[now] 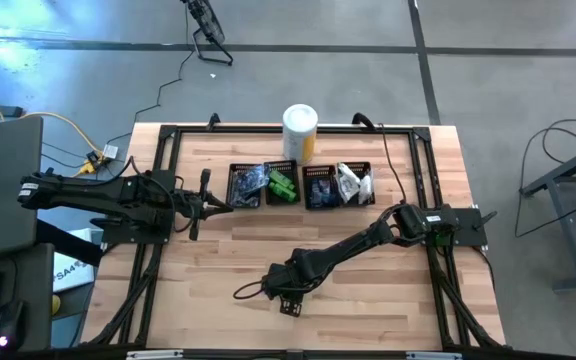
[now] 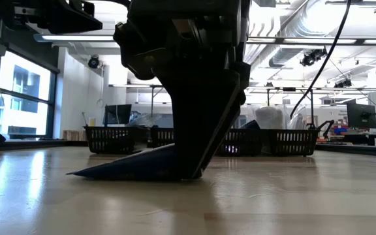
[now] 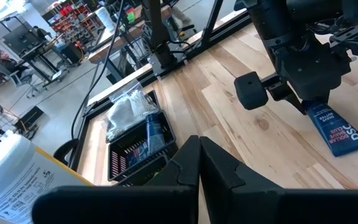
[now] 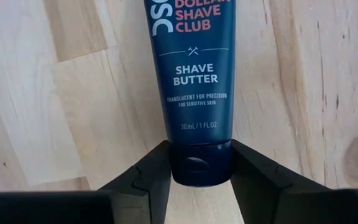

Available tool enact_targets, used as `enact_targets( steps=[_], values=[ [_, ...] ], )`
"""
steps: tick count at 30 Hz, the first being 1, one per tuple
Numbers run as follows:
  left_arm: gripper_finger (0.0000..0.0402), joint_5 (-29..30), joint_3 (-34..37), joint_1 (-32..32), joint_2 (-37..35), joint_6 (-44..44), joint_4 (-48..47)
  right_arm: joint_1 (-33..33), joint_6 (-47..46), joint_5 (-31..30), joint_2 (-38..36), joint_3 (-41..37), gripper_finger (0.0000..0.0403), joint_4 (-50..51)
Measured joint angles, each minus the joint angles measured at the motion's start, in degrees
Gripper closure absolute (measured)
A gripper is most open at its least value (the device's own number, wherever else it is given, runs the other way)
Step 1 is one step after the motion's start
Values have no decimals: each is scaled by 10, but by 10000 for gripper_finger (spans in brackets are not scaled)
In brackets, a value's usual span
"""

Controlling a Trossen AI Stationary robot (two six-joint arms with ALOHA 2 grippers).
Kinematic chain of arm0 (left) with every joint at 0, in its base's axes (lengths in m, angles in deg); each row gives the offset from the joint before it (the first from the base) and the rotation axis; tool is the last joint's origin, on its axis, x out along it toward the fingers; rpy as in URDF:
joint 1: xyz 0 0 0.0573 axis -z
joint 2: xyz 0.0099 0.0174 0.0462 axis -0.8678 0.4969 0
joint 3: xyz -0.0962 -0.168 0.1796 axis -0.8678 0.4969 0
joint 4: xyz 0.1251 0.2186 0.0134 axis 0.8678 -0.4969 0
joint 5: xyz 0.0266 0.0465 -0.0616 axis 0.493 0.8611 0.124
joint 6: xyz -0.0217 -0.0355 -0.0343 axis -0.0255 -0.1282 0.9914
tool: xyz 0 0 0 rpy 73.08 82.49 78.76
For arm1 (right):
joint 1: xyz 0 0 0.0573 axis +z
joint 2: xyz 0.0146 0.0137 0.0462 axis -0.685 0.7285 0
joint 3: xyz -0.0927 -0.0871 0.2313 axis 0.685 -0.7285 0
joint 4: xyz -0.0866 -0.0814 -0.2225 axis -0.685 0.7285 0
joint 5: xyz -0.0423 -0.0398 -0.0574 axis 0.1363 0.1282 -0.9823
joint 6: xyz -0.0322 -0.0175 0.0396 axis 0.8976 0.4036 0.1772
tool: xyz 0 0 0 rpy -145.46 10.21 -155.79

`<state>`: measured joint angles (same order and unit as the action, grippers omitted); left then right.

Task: Pick & Place Travel size toiletries
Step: Put the shave cream into the middle right black bin

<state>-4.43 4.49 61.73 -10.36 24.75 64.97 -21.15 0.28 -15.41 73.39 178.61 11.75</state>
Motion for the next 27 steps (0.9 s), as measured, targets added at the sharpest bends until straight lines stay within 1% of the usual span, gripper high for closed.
enact_targets(
  steps=[9,17,27],
  values=[
    [396,0,0,0,0,0,0,0,-2,-1,-6,-1,264,0],
    [396,3,0,0,0,0,0,2,-3,26,-10,-2,266,1],
    [396,3,0,0,0,0,0,0,-2,27,-12,-2,270,1]
  ],
)
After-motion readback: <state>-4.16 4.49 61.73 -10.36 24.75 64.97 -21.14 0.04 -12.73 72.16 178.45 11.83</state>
